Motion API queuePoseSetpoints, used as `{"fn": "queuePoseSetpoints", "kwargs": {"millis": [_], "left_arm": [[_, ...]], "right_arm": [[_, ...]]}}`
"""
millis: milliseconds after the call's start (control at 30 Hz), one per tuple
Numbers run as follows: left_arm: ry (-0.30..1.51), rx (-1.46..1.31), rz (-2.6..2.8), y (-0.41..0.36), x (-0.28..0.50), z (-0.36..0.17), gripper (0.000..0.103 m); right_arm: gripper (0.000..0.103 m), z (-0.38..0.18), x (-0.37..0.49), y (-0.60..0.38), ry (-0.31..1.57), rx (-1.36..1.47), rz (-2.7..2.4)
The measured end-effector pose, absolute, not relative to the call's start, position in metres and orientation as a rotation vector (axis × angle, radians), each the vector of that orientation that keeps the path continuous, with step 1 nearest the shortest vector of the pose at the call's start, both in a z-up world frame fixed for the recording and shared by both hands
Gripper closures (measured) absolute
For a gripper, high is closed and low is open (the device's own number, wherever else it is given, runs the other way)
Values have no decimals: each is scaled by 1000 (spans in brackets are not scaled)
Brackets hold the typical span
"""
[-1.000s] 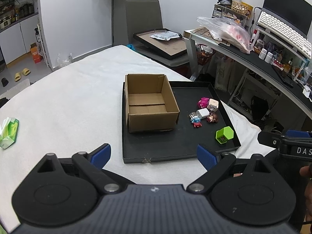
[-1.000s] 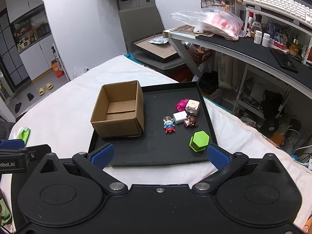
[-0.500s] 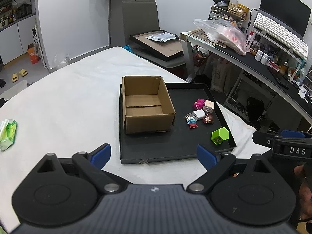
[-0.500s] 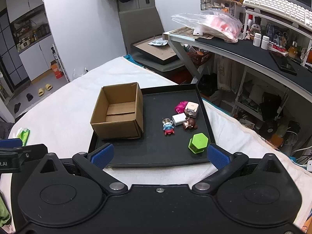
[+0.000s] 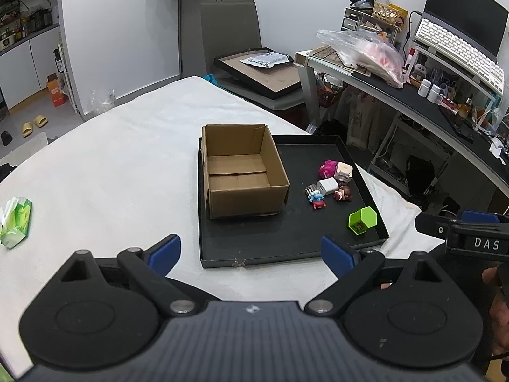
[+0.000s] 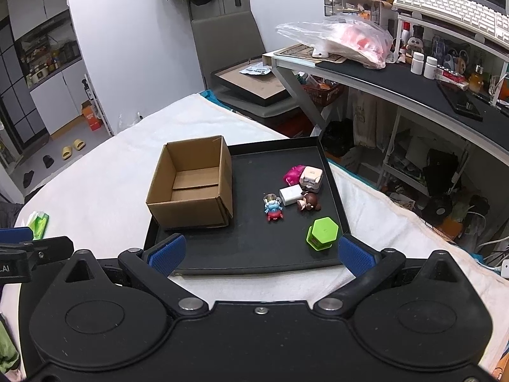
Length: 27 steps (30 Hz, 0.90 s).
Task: Organize rigid objects
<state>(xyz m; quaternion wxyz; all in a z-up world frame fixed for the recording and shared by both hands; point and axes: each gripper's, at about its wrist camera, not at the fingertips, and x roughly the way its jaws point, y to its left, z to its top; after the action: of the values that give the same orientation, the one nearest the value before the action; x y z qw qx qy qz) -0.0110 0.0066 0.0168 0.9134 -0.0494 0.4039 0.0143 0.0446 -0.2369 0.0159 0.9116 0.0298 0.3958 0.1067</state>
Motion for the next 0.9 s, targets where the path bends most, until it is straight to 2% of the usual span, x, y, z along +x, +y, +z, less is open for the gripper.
{"fn": "queuePoseSetpoints", "kwargs": {"millis": [900], "left_arm": [[890,-149,54,19,24,-18,9]], "right_arm": [[0,-14,72,-247,871,123,165]]}}
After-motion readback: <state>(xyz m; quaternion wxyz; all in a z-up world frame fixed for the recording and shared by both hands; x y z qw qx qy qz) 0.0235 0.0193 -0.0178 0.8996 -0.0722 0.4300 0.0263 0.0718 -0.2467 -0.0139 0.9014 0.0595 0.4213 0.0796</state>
